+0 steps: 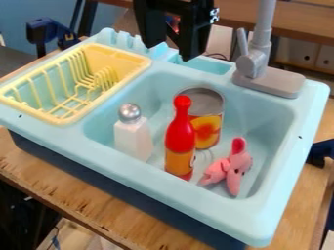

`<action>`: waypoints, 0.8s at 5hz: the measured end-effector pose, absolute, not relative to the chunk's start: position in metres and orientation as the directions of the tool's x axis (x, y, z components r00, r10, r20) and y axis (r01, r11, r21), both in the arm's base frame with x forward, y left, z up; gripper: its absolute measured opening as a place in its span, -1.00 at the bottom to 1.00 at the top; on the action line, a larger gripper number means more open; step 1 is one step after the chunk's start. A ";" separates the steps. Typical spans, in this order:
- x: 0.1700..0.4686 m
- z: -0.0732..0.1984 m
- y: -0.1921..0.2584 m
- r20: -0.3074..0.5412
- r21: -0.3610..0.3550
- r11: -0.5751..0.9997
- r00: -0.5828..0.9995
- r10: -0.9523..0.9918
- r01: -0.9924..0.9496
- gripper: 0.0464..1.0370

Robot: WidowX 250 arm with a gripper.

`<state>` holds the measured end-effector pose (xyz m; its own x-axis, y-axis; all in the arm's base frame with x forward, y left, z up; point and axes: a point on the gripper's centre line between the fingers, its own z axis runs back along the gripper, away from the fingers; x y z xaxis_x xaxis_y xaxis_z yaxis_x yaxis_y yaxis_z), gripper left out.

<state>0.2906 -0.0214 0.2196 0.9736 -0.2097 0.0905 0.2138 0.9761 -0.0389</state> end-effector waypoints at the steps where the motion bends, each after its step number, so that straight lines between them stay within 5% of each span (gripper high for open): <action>1: 0.292 0.211 -0.021 0.063 -0.044 0.976 0.976 -0.210 0.212 0.93; 4: 0.323 0.164 0.006 0.071 -0.117 0.980 0.986 -0.153 0.160 0.93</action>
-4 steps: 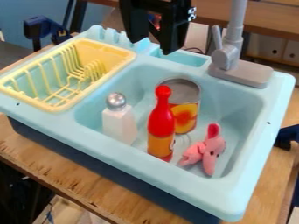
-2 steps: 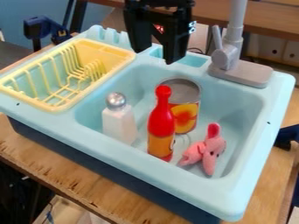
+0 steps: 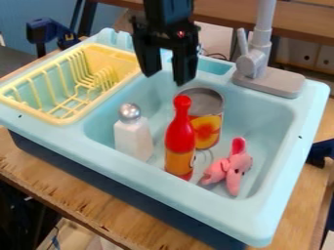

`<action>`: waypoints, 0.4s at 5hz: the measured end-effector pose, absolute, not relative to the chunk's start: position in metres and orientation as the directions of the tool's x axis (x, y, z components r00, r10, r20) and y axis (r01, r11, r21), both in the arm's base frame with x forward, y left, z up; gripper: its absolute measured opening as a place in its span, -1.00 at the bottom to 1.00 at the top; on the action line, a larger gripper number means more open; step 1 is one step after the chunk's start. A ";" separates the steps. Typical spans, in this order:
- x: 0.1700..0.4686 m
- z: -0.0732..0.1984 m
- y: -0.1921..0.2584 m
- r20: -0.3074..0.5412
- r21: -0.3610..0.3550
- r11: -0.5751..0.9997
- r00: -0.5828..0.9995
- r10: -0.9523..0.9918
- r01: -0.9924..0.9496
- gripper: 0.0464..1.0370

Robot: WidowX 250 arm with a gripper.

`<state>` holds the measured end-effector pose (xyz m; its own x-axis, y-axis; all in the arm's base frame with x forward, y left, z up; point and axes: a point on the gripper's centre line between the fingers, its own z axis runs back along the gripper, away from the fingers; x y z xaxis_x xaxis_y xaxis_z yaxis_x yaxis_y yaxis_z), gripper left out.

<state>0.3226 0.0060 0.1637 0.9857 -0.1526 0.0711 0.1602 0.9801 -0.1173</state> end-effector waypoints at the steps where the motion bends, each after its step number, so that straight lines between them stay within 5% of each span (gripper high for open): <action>1: 0.325 0.146 0.006 0.022 -0.139 0.975 0.985 -0.172 0.173 0.93; 2: 0.331 0.146 0.007 0.006 -0.139 0.975 0.985 -0.175 0.174 0.93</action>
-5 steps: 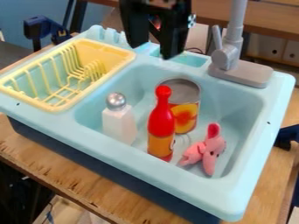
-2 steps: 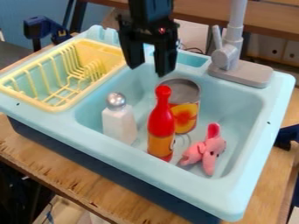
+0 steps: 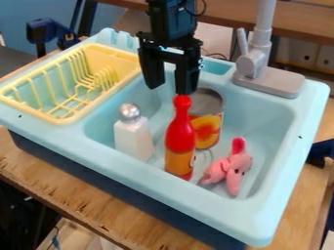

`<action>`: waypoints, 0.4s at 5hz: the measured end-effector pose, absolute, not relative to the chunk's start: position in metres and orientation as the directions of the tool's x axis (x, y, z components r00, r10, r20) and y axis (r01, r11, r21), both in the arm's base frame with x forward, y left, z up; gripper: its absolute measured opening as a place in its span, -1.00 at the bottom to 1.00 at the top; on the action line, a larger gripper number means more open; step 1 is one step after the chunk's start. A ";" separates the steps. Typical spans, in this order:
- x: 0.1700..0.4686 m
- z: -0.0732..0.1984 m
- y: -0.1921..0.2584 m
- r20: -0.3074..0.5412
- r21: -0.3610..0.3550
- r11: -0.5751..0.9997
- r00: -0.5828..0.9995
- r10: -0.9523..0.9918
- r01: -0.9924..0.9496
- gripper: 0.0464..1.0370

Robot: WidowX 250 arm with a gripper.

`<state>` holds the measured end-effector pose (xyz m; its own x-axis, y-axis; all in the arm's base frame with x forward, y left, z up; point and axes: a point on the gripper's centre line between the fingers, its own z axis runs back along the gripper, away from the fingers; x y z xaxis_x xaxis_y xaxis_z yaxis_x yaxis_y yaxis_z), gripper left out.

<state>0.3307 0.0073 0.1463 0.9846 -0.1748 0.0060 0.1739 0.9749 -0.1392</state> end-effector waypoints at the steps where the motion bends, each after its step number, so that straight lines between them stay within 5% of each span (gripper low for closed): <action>1: 0.331 0.144 0.008 -0.001 -0.146 0.976 0.986 -0.166 0.165 0.93; 2: 0.334 0.136 0.017 0.047 -0.200 0.971 0.991 -0.127 0.134 0.93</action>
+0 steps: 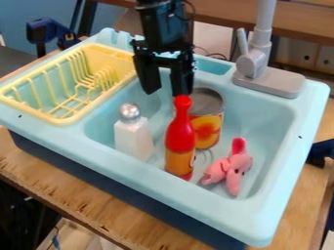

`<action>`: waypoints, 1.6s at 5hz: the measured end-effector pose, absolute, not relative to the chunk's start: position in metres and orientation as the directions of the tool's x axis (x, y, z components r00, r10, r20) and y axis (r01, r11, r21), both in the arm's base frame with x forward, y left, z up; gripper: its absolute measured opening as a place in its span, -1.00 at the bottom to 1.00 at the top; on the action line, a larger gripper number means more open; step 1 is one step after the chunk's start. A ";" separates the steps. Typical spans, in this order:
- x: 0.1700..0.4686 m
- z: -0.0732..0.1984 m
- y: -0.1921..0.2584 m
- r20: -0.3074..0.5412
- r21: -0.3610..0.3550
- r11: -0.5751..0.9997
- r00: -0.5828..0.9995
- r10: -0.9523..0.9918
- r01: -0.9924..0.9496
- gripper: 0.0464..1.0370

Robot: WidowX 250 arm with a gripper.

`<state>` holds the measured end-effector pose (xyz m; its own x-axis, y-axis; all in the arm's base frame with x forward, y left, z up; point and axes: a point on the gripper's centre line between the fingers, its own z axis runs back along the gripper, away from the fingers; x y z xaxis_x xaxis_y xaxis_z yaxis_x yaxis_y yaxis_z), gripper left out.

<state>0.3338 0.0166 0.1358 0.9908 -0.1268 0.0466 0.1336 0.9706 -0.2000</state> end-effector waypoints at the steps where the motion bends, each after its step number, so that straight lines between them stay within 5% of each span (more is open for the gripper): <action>1: 0.334 0.126 0.013 0.102 -0.268 0.951 0.986 -0.129 0.152 0.93; 5: 0.354 0.128 -0.032 0.224 -0.397 0.883 0.960 -0.169 0.249 0.93; 8: 0.358 0.122 -0.070 0.206 -0.509 0.831 0.969 -0.136 0.225 0.93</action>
<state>0.3581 -0.0703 0.1219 0.9690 -0.1363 0.2060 0.2250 0.8310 -0.5087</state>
